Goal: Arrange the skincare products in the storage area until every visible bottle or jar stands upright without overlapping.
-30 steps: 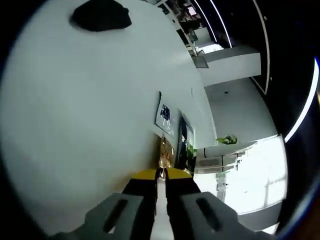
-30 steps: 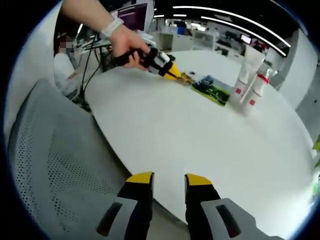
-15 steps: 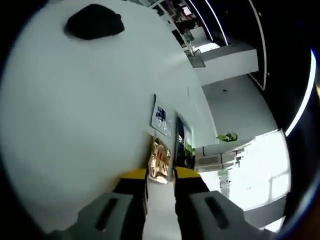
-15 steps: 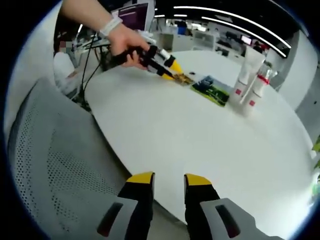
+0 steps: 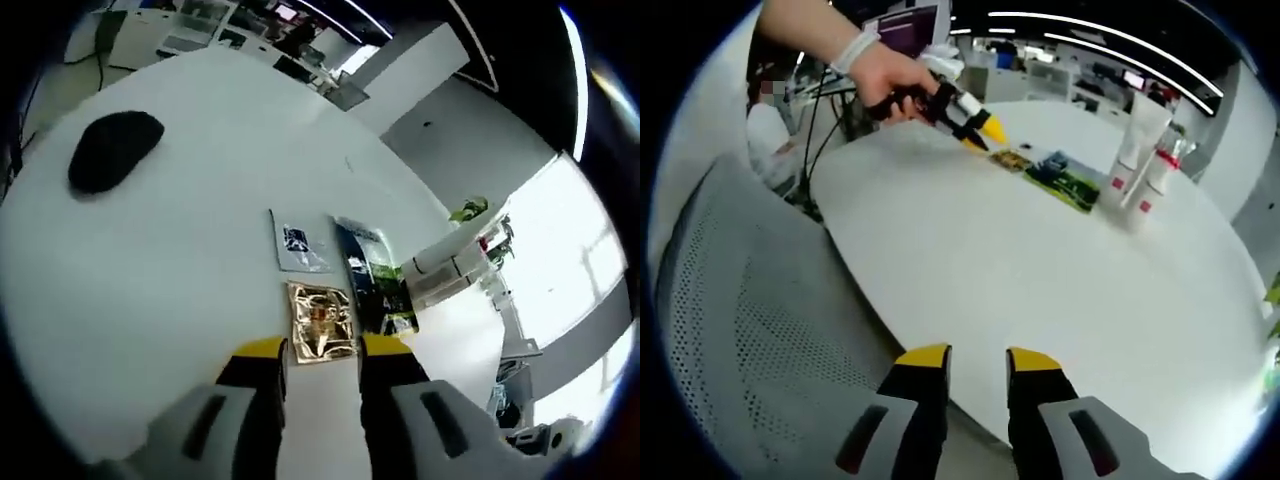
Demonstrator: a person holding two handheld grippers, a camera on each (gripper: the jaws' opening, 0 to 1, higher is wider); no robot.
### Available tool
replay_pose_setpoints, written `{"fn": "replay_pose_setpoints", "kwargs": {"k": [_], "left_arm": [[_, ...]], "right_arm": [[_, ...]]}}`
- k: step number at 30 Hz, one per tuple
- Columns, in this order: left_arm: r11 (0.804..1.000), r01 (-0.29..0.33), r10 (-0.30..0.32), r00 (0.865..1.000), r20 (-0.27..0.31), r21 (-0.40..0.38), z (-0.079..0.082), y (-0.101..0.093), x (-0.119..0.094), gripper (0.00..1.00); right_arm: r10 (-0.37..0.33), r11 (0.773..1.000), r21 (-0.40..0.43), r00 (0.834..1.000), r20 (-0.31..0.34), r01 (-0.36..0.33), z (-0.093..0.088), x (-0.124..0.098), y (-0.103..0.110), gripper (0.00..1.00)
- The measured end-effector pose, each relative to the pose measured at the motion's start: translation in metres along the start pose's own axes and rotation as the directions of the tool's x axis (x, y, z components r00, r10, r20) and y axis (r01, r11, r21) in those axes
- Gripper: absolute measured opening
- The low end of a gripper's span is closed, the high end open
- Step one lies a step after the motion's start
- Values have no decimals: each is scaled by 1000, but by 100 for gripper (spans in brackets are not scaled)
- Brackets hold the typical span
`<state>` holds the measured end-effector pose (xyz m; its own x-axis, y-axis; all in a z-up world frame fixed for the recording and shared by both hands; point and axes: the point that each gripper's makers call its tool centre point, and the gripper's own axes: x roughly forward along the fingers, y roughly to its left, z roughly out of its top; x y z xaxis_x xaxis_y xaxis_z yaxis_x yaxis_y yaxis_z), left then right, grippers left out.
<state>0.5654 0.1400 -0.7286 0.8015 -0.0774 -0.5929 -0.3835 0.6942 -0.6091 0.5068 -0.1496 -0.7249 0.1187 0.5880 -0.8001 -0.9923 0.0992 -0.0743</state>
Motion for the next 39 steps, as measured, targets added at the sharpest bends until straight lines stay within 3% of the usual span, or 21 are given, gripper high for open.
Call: {"fn": "replay_pose_setpoints", "kwargs": {"k": [6,12,17,20,23,24,26,28,31,32,34,39], "left_arm": [[999,-15,14,1000,12,46,1,-1,-11,21],[982,69,-78,996,45,174,2,-33,-38,16],[923,114,-138,990,39,368,-6,-54,-66,3],[901,133,-169,984,53,412,-11,-67,-83,0],[857,169,-209,977,28,486,-27,-85,-102,0],[851,166,-204,979,23,498,-32,-86,-106,0],[799,171,-212,977,4,577,-44,-93,-116,0],[770,177,-225,974,1,613,-55,-100,-125,0],[782,159,-215,976,21,602,-65,-101,-134,0],[808,160,-221,974,40,566,-67,-103,-137,0],[821,172,-235,971,47,544,-72,-108,-139,0],[815,168,-249,966,74,555,-82,-125,-146,0]], "right_arm": [[-9,1000,0,1000,7,9,1,-1,-2,22],[-14,1000,-3,1000,16,14,2,-1,-3,23],[-24,1000,1,999,36,24,6,-4,-5,23],[-28,1000,4,998,64,28,11,-7,-6,24],[-33,999,11,995,95,32,16,-10,-7,25],[-35,999,11,994,103,34,17,-10,-7,25],[-39,999,11,991,126,37,21,-13,-7,25],[-42,999,19,987,155,39,27,-16,-8,25],[-47,999,33,982,185,42,32,-19,-10,26],[-49,998,38,979,200,42,34,-21,-11,26],[-50,998,51,971,233,39,39,-25,-11,27],[-61,994,103,935,350,27,59,-38,-14,37]]}}
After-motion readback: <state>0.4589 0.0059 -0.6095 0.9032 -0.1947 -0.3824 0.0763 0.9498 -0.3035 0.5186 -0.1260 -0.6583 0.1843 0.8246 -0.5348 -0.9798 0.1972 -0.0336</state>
